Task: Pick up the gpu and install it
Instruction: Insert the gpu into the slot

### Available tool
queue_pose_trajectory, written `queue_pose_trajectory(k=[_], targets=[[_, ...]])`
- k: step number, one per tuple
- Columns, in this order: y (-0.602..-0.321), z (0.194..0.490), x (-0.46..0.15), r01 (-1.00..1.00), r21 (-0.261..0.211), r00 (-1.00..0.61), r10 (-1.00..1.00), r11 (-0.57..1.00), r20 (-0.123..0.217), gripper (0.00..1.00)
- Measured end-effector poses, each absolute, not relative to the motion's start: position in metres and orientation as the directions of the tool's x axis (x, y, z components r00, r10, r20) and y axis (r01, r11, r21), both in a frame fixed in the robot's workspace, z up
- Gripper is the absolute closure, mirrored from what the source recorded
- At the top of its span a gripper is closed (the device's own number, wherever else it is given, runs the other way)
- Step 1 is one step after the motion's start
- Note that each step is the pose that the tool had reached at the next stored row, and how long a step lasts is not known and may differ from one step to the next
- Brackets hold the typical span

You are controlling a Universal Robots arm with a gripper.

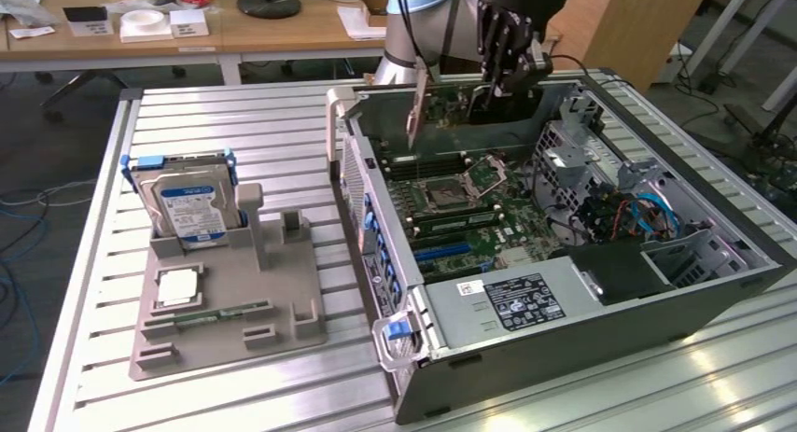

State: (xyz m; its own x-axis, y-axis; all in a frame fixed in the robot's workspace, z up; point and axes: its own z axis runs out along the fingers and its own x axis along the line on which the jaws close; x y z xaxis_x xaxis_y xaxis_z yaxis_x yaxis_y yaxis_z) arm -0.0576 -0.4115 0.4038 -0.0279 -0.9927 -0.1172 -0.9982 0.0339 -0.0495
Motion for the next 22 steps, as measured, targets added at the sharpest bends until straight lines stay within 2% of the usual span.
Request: queue_pose_trajectory(k=[16, 22], targets=[[-0.4139, 0.3967, -0.0496, -0.999, -0.024, -0.03, -0.993, 0.033, -0.114, 0.73], [-0.4171, 0.3951, -0.0479, -0.999, 0.0, -0.033, -0.995, 0.033, -0.095, 0.73]])
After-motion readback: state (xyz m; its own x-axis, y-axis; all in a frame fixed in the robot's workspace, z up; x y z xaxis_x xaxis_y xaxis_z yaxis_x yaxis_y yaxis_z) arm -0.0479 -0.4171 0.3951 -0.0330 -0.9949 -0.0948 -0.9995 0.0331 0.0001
